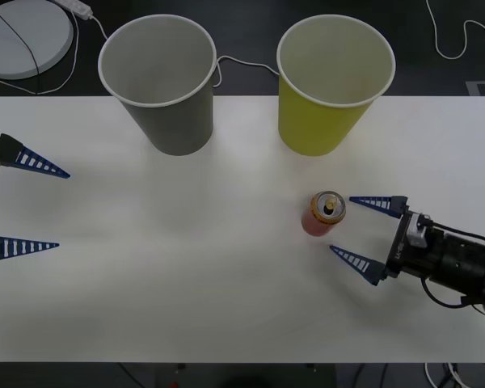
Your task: Put the can into the green bin and the plastic bottle into the gray bin
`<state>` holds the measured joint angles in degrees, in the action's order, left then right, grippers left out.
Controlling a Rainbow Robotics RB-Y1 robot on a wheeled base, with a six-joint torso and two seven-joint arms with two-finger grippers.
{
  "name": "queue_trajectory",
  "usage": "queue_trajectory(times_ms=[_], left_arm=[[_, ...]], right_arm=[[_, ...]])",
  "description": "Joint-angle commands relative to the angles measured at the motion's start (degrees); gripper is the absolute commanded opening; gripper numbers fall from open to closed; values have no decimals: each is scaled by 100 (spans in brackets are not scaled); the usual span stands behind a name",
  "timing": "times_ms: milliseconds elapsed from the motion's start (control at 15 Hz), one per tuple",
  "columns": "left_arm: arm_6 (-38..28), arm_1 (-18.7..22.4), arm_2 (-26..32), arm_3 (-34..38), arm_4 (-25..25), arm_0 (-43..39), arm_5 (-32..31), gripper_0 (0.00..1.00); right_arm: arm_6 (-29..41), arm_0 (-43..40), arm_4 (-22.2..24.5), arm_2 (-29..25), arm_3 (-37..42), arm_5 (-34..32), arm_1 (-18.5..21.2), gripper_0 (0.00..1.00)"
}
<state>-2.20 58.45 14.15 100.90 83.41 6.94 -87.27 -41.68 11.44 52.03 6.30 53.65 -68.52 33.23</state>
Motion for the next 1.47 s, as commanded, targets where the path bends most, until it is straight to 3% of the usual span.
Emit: queue_trajectory(times_ms=[67,1000,1133,1200,1467], left_arm=[[0,0,0,0,0,0,0,100],[0,0,0,0,0,0,0,100],[0,0,0,0,0,0,0,100],[0,0,0,0,0,0,0,100],[0,0,0,0,0,0,0,100]], right_arm=[[-103,60,0,134,-4,163,-168,100],[-455,253,9,328,-4,884,-757,100],[-472,253,0,319,-4,884,-748,8],[-472,262,0,319,5,884,-757,0],[-411,271,0,328,14,875,-713,0]])
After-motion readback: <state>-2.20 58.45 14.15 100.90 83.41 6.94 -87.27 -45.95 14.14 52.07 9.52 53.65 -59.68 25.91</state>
